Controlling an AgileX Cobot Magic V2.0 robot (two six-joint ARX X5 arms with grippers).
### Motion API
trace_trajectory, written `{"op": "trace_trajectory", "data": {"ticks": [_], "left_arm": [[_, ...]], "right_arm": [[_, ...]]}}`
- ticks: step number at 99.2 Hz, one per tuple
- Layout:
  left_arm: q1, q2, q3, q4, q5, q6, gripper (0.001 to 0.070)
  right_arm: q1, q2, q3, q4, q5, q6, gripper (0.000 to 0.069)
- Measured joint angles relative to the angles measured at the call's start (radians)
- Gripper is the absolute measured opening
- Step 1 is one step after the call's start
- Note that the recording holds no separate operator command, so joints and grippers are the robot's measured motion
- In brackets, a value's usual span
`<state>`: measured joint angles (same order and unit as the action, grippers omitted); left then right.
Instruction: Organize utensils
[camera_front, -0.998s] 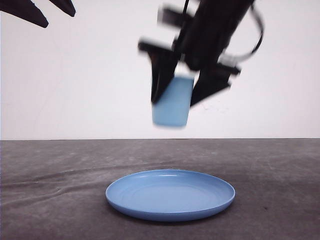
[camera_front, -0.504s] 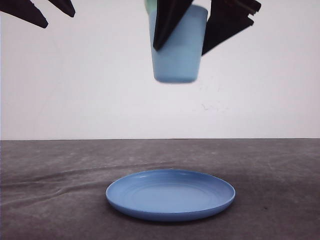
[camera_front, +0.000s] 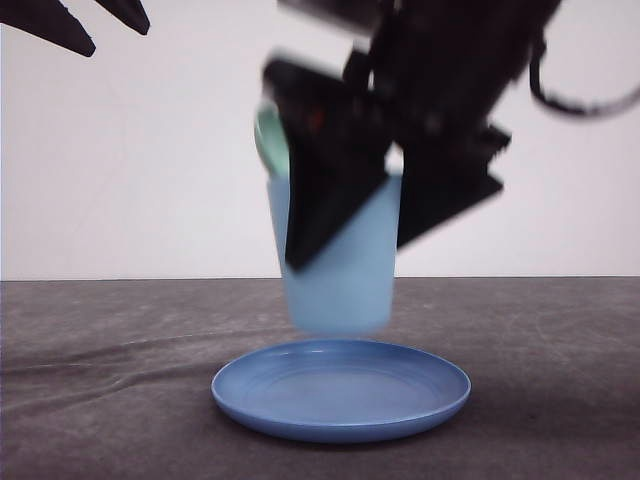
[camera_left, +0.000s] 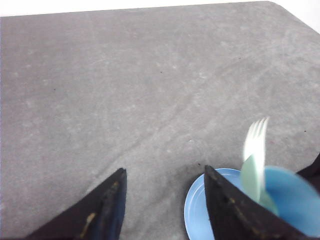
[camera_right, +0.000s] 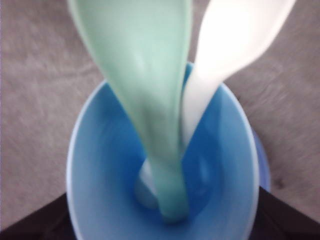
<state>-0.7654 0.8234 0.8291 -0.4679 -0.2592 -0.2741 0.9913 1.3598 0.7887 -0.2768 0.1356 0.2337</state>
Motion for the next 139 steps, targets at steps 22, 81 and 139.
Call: {"op": "trace_trajectory", "data": {"ticks": [22, 81, 139], "left_arm": [[0.0, 0.0, 0.0, 0.0, 0.0, 0.0, 0.0292], [-0.001, 0.001, 0.0, -0.016, 0.0, 0.0, 0.0292], [-0.001, 0.001, 0.0, -0.016, 0.0, 0.0, 0.0292]], "right_arm": [[0.008, 0.083, -0.032, 0.114, 0.018, 0.002, 0.04], [0.009, 0.09, -0.033, 0.082, 0.019, 0.048, 0.0602], [0.008, -0.458, 0.063, -0.08, 0.209, 0.022, 0.0608]]}}
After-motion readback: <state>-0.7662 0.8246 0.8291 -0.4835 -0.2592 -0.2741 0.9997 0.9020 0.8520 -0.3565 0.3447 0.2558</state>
